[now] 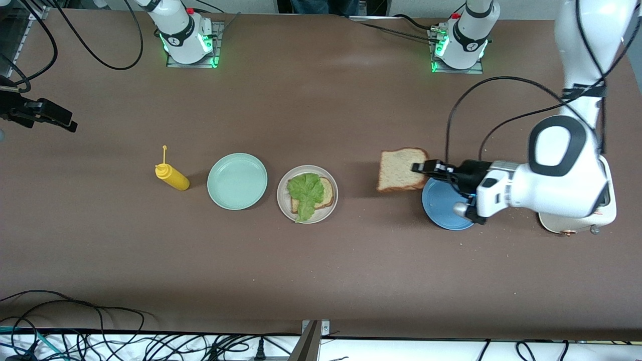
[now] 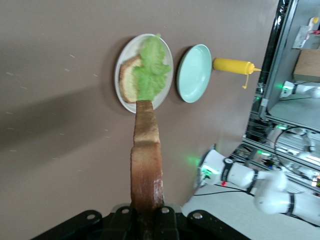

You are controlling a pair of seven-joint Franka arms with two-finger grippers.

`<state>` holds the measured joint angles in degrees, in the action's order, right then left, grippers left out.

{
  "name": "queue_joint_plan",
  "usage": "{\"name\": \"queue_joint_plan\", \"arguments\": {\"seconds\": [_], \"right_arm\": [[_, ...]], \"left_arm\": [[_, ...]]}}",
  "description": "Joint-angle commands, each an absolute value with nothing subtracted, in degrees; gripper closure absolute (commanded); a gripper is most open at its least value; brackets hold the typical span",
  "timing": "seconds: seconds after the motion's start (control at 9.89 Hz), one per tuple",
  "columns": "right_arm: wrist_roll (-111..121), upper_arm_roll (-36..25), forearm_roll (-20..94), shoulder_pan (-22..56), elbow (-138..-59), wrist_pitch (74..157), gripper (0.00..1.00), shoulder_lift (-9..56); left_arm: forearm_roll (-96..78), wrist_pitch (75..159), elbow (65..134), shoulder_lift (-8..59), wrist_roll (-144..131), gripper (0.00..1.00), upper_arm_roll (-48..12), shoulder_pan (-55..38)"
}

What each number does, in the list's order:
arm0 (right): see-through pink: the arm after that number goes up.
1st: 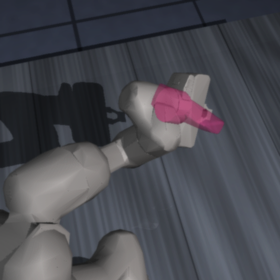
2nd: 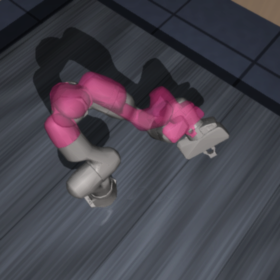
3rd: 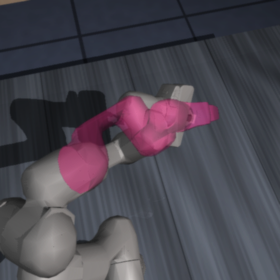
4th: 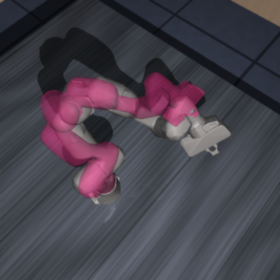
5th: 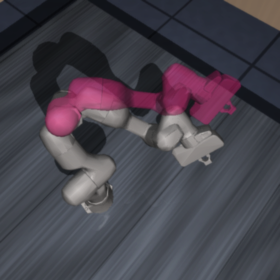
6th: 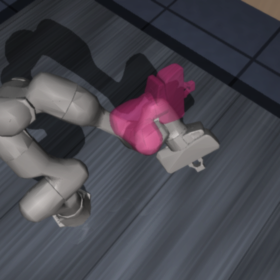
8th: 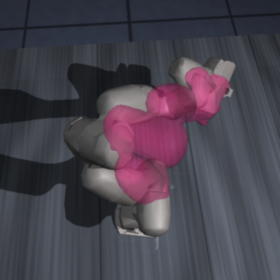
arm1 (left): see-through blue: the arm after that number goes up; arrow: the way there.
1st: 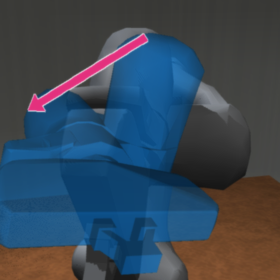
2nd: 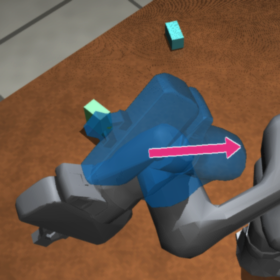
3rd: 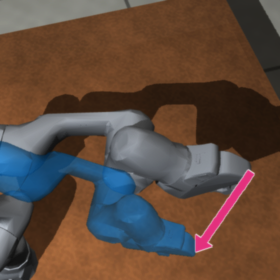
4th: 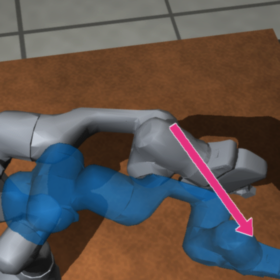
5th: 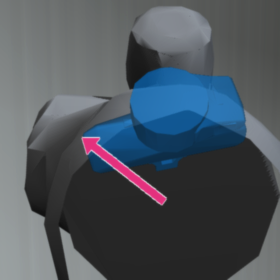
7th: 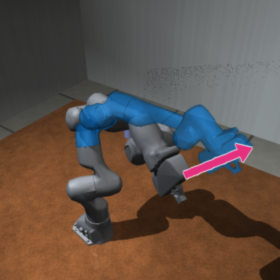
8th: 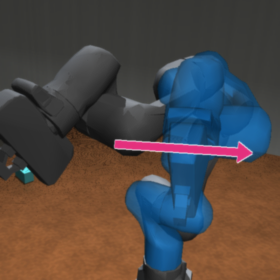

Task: Make sandwich on beige plate with both arms
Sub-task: 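Lift the toast out with the left gripper and carry it over the beige plate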

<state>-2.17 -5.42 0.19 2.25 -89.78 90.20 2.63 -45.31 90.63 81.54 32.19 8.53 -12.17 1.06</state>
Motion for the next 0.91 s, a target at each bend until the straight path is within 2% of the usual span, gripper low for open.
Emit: {"name": "queue_joint_plan", "arguments": {"seconds": [0.0, 0.4, 0.81], "right_arm": [[-2.5, -5.1, 1.3, 2.3, -88.9, 88.9, 0.0, 2.3], [-2.5, -5.0, 1.4, 2.4, -88.9, 88.9, 0.0, 2.3], [-2.5, -4.9, 1.4, 2.4, -88.9, 89.1, 0.0, 2.4]], "left_arm": [[-49.9, 95.1, 80.9, 33.9, 5.8, 1.0, -11.8, -1.3], [-53.9, 109.1, 81.1, 35.9, -3.8, 1.0, -11.8, -10.1], [-57.5, 117.5, 81.2, 38.1, -5.5, 1.0, -11.8, -14.6]]}}
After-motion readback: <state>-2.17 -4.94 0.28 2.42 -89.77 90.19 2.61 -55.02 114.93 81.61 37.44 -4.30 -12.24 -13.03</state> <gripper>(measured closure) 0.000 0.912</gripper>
